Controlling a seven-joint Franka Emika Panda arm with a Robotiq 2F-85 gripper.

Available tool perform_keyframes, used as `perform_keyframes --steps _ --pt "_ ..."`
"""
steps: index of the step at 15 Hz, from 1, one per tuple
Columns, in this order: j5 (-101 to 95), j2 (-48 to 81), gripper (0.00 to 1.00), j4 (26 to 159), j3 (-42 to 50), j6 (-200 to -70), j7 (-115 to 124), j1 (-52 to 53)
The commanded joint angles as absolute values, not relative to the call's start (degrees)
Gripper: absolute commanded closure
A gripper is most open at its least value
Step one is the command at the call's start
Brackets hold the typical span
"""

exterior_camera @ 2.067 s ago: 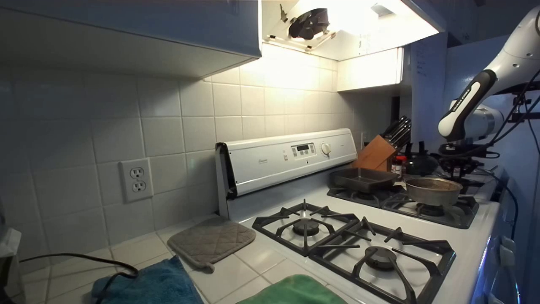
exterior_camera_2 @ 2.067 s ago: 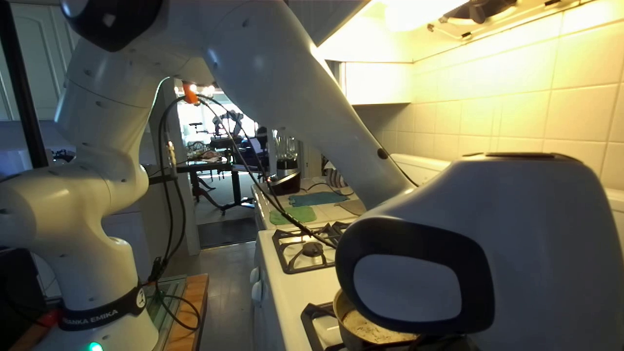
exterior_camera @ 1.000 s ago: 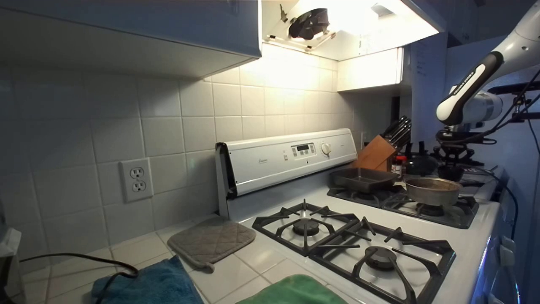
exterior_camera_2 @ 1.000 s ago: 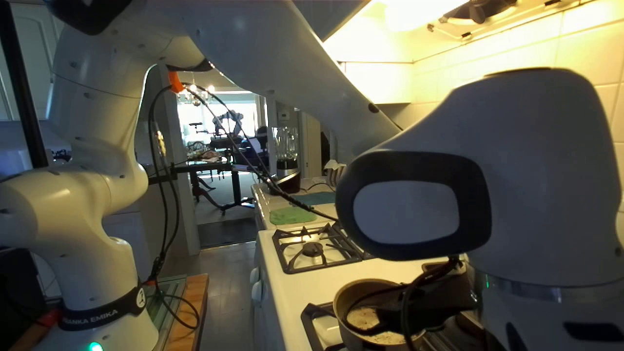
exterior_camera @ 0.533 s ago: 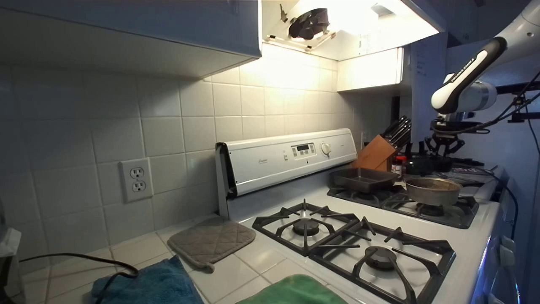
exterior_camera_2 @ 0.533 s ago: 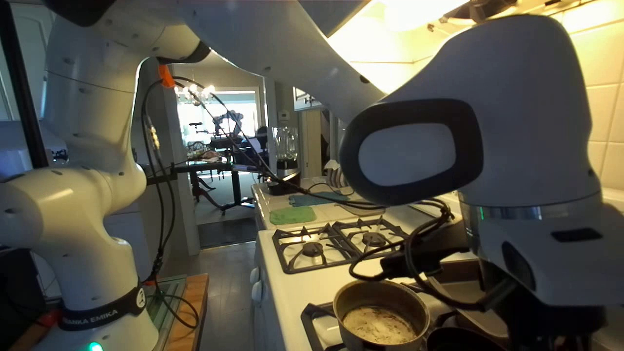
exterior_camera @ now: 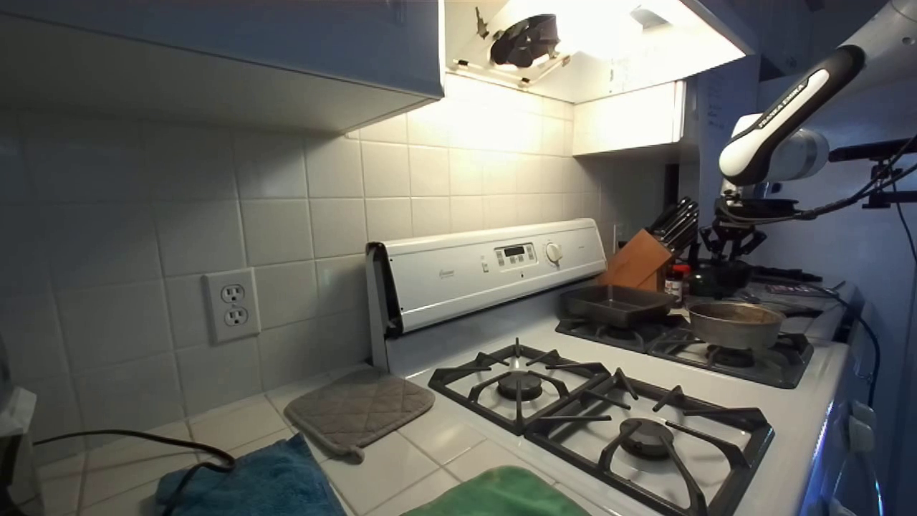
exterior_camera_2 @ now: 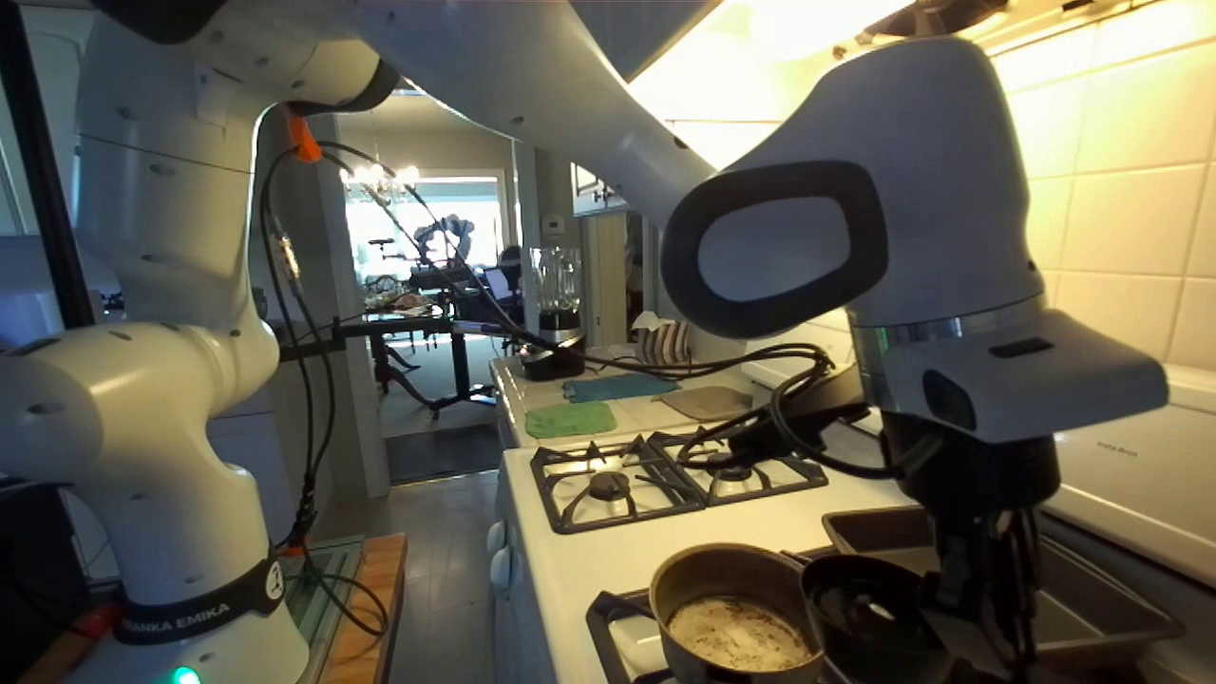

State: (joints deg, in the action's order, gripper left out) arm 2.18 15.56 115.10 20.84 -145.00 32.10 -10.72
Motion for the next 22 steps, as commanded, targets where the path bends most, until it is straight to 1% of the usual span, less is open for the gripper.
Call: perform_keyframes --steps 1,13,22 --pt "-1.8 10.9 0.94 119.2 20.4 -144.3 31.7 -9.3" --pt "-15.6 4.2 0.94 126.3 18.4 -147.7 35.4 -7.0" --pt "-26.9 2.6 0.94 128.7 16.7 -153.3 44.7 -7.1"
